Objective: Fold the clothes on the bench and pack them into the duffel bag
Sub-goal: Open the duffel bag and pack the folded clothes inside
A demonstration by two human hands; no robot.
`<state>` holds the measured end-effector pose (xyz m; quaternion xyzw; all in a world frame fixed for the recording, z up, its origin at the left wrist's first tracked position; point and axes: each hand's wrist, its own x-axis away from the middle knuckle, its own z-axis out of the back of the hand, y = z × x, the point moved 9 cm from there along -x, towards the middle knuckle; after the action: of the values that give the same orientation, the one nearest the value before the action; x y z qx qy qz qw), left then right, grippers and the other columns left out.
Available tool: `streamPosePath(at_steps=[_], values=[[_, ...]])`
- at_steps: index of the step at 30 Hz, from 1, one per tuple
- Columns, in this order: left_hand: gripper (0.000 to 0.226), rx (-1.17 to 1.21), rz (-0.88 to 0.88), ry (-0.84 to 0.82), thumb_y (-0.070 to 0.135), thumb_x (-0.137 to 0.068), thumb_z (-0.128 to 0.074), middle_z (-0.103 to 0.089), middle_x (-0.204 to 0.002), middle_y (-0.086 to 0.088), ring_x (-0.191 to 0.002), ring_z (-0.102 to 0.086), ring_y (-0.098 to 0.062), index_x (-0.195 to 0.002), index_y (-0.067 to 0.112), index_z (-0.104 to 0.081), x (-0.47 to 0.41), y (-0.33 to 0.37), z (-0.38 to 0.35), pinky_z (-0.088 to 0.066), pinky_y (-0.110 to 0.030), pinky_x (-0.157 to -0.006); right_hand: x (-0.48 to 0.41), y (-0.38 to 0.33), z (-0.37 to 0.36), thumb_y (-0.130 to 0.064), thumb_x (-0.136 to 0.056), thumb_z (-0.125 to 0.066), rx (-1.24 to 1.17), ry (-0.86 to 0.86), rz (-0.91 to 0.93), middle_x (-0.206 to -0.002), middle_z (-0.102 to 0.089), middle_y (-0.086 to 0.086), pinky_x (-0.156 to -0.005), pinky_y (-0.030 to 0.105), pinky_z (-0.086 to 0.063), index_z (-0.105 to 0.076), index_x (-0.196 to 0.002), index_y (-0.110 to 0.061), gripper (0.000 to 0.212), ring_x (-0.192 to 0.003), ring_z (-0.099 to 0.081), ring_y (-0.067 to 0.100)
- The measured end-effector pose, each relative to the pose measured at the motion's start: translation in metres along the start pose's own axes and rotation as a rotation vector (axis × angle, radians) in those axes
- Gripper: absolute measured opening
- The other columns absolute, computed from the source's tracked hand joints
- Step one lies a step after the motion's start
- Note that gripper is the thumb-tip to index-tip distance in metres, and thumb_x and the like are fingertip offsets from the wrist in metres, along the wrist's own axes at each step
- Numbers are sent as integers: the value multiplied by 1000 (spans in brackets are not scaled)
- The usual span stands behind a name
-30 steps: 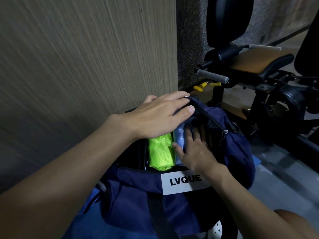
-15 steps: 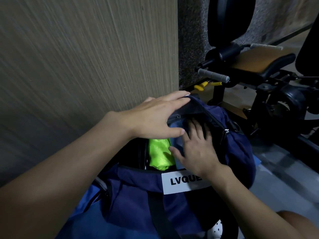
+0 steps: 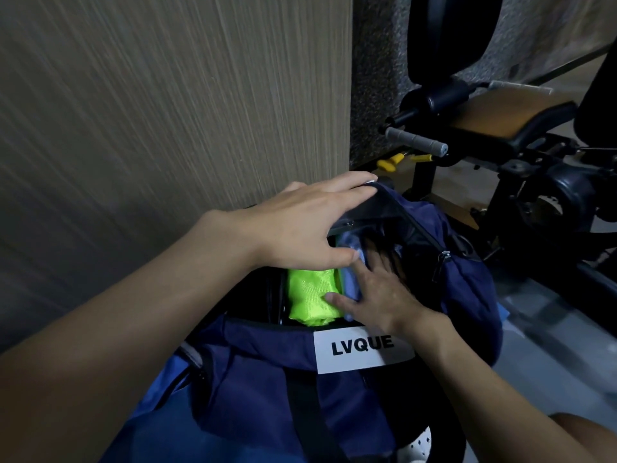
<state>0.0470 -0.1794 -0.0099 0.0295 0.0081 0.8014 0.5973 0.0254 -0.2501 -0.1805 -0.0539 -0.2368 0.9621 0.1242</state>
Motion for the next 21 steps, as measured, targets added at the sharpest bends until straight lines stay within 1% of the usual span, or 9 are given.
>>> streamPosePath(at_steps=[2,4,7,11,12,14,15,17,21], values=[[93,-3,-8,-12,57,-80,-57,-3,-165,18,-148,-20,-3,-158,29,-16,0,1,-1,-25,-49,-117,0,2,0,-77,-79,-50,-61,-29,-15,-162,13,10,-119,37,-1,-1,-155,-36,99,-149,13,27],[95,-6,-18,-22,53,-82,-65,-1,-164,19,-148,-20,-3,-158,29,-15,1,3,0,-25,-48,-117,1,0,-1,-71,-82,-54,-78,-63,4,-161,16,5,-118,34,-1,0,-155,-37,98,-148,15,22],[98,-19,-26,-22,52,-81,-70,0,-163,21,-146,-21,-2,-158,28,-15,2,3,2,-26,-48,-116,0,-5,-2,-76,-81,-48,3,-65,54,-162,18,3,-119,38,7,-1,-155,-37,96,-147,20,20],[101,-37,-31,-25,48,-78,-73,0,-163,22,-146,-15,1,-158,27,-15,2,5,4,-26,-47,-116,1,-3,-2,-88,-72,-27,24,-32,48,-163,12,-4,-113,43,25,-5,-155,-38,99,-147,23,23],[102,-43,-33,-27,47,-78,-74,0,-163,22,-146,-15,1,-158,27,-15,2,5,4,-26,-47,-116,1,-1,-3,-90,-70,-26,13,-38,36,-163,12,-8,-113,46,25,-5,-154,-40,100,-146,25,24],[103,-54,-32,-37,44,-77,-76,1,-163,22,-146,-16,0,-158,28,-14,3,5,4,-27,-46,-115,1,0,-5,-89,-70,-29,10,-56,31,-162,14,-11,-116,54,16,-3,-153,-43,99,-145,29,26],[104,-57,-33,-39,42,-77,-77,2,-163,22,-146,-18,-1,-158,28,-14,3,4,4,-28,-46,-115,1,0,-5,-87,-73,-35,22,-66,40,-162,16,-11,-116,52,16,-2,-153,-43,97,-144,30,26],[105,-56,-44,-37,41,-76,-78,1,-163,21,-145,-20,-2,-158,27,-14,1,4,5,-30,-48,-114,2,-4,-4,-77,-81,-47,40,-79,59,-161,21,-11,-113,42,17,0,-153,-42,92,-144,30,27],[107,-57,-57,-29,46,-75,-77,0,-163,21,-146,-19,-4,-159,25,-13,-2,6,4,-30,-49,-114,7,-9,-1,-74,-83,-46,40,-29,106,-159,26,-9,-111,35,15,3,-154,-39,93,-147,21,29]])
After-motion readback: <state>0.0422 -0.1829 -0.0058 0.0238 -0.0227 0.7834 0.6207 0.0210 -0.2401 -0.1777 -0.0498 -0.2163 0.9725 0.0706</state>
